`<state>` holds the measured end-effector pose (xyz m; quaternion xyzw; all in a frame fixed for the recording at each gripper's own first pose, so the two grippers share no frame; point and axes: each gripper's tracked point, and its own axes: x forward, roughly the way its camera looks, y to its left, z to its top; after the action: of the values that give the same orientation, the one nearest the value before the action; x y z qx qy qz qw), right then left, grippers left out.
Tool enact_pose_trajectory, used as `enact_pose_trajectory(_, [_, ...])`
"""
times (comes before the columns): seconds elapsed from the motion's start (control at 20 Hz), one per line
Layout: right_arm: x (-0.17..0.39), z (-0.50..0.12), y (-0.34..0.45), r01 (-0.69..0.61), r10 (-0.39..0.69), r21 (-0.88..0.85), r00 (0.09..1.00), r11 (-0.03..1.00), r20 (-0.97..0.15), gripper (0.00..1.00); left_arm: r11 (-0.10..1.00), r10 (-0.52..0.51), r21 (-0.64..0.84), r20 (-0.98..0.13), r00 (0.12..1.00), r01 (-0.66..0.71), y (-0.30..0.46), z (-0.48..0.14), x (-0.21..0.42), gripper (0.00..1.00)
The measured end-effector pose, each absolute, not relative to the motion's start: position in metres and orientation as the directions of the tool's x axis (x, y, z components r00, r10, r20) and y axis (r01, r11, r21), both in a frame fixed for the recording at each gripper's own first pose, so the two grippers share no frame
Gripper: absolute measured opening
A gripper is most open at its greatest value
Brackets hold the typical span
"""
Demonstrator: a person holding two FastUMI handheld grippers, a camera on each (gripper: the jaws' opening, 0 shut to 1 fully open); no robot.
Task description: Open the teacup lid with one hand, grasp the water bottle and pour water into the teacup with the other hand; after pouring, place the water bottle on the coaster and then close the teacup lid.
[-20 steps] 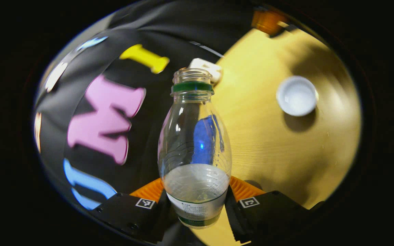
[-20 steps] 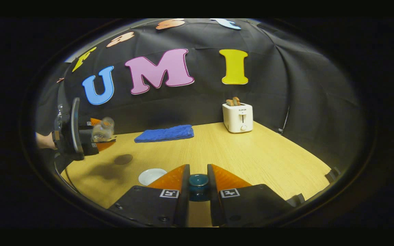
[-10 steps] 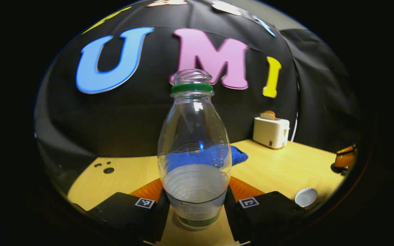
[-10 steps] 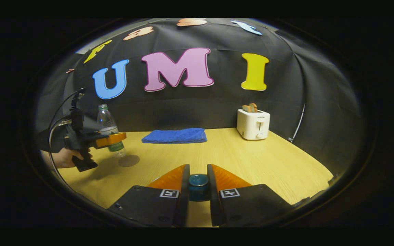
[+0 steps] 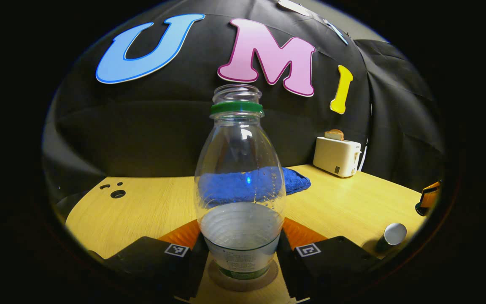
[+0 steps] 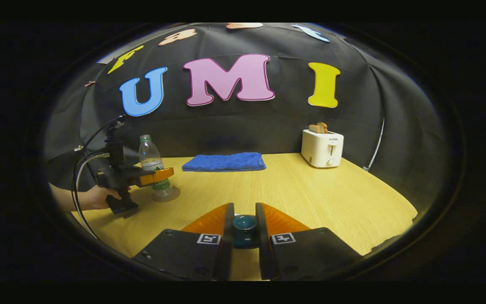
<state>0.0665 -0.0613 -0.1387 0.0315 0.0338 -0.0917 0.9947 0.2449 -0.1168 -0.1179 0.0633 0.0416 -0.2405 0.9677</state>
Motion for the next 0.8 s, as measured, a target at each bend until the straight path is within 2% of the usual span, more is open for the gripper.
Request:
enact_pose_trajectory(0.1, [0.068, -0.136, -0.062, 0.188, -0.184, 0.060, 0.981, 0.980, -0.067, 0.29, 0.881, -0.448, 0.114, -0.116, 0.886, 0.460, -0.114, -0.125, 0.247, 0.75])
enact_pose_trajectory(0.15, [0.069, -0.135, -0.064, 0.191, -0.187, 0.060, 0.980, 0.980, -0.066, 0.29, 0.883, -0.445, 0.110, -0.113, 0.888, 0.456, -0.116, -0.124, 0.246, 0.79])
enact_pose_trajectory(0.3, [0.069, -0.133, -0.064, 0.195, -0.192, 0.061, 0.979, 0.979, -0.063, 0.29, 0.884, -0.447, 0.097, -0.108, 0.888, 0.457, -0.117, -0.121, 0.245, 0.81])
enact_pose_trajectory(0.35, [0.069, -0.133, -0.064, 0.195, -0.191, 0.059, 0.979, 0.979, -0.064, 0.24, 0.880, -0.453, 0.103, -0.111, 0.885, 0.463, -0.118, -0.121, 0.242, 0.86])
enact_pose_trajectory(0.45, [0.069, -0.137, -0.063, 0.193, -0.189, 0.050, 0.979, 0.980, -0.075, 0.34, 0.875, -0.450, 0.132, -0.127, 0.884, 0.465, -0.117, -0.123, 0.234, 0.98])
enact_pose_trajectory(0.5, [0.069, -0.137, -0.061, 0.190, -0.186, 0.048, 0.980, 0.981, -0.077, 0.24, 0.870, -0.450, 0.152, -0.144, 0.881, 0.469, -0.117, -0.126, 0.231, 0.98])
enact_pose_trajectory(0.6, [0.068, -0.137, -0.058, 0.184, -0.181, 0.044, 0.981, 0.982, -0.076, 0.24, 0.866, -0.434, 0.191, -0.170, 0.884, 0.462, -0.112, -0.131, 0.226, 0.98])
enact_pose_trajectory(0.65, [0.069, -0.137, -0.057, 0.182, -0.178, 0.044, 0.981, 0.982, -0.075, 0.29, 0.862, -0.433, 0.198, -0.188, 0.882, 0.466, -0.109, -0.135, 0.222, 0.98])
enact_pose_trajectory(0.7, [0.069, -0.137, -0.056, 0.178, -0.175, 0.044, 0.982, 0.983, -0.075, 0.24, 0.859, -0.435, 0.198, -0.205, 0.877, 0.472, -0.108, -0.139, 0.217, 0.98])
enact_pose_trajectory(0.8, [0.072, -0.137, -0.054, 0.172, -0.169, 0.039, 0.983, 0.984, -0.076, 0.23, 0.862, -0.425, 0.194, -0.228, 0.876, 0.469, -0.100, -0.143, 0.207, 0.97])
